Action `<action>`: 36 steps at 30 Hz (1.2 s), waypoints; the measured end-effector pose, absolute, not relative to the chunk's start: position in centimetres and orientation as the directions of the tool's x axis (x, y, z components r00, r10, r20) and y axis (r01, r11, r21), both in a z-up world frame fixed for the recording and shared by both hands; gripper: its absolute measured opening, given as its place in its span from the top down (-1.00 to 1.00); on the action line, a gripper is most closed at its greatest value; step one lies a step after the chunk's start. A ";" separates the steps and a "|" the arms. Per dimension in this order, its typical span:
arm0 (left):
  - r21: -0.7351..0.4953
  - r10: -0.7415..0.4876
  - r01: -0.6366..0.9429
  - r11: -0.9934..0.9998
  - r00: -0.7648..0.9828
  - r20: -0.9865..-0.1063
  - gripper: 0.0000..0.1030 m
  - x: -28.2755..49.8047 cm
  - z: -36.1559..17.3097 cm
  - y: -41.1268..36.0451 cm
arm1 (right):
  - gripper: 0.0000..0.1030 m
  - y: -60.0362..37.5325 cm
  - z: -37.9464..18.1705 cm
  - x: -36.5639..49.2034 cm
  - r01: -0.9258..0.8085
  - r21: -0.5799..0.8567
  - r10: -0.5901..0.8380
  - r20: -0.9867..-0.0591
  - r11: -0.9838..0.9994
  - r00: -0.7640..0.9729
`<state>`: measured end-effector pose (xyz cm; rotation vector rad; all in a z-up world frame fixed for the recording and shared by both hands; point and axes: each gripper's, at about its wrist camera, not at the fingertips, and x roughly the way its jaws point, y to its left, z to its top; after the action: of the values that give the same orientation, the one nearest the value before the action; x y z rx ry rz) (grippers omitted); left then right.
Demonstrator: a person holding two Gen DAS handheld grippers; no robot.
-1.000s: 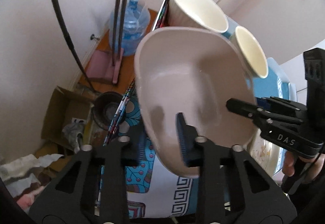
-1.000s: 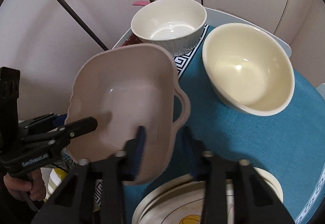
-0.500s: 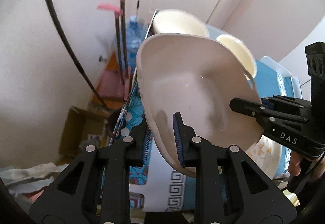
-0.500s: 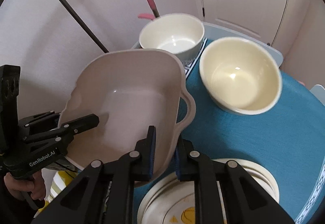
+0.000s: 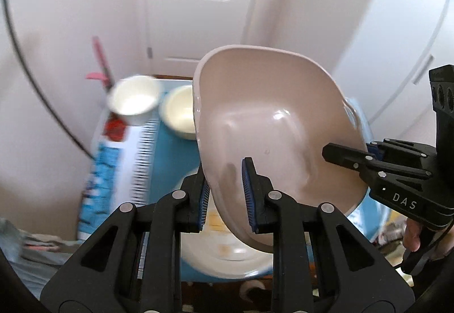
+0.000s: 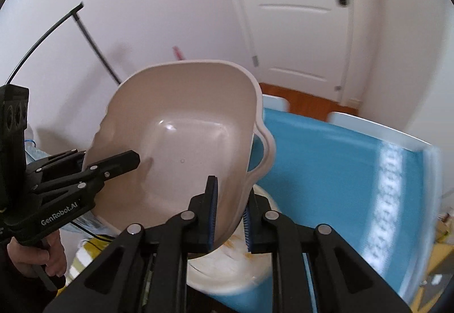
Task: Organize plates and bowls
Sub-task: 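Lift the beige dish and carry it across the cloth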
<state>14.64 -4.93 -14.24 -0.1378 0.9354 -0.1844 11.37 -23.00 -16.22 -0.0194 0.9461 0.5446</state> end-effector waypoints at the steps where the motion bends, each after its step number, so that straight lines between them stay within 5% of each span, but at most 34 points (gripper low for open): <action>1: -0.208 -0.240 0.122 0.971 0.573 -0.783 0.62 14.5 -14.3 -6.8 | 0.71 -24.8 -16.1 10.5 -0.432 0.204 0.414 -0.775 0.879 0.477; 8: -0.258 -0.352 0.250 0.933 0.499 -0.792 0.62 13.7 -16.7 -17.9 | 0.71 -36.8 -15.9 7.7 -0.289 0.183 0.316 -0.791 0.940 0.524; 17: -0.281 -0.386 0.318 0.905 0.339 -0.858 0.62 15.2 -24.5 -27.3 | 0.71 -46.5 -23.1 7.6 -0.140 0.197 0.240 -0.844 0.970 0.480; 36: -0.199 -0.307 0.359 0.912 0.275 -0.911 0.62 16.8 -30.3 -30.9 | 0.71 -50.4 -29.5 8.9 -0.086 0.275 0.285 -0.860 0.958 0.424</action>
<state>16.80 -30.93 -30.28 0.0498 1.2119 -0.4481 8.86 -50.41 -29.47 0.2000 1.1109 0.2341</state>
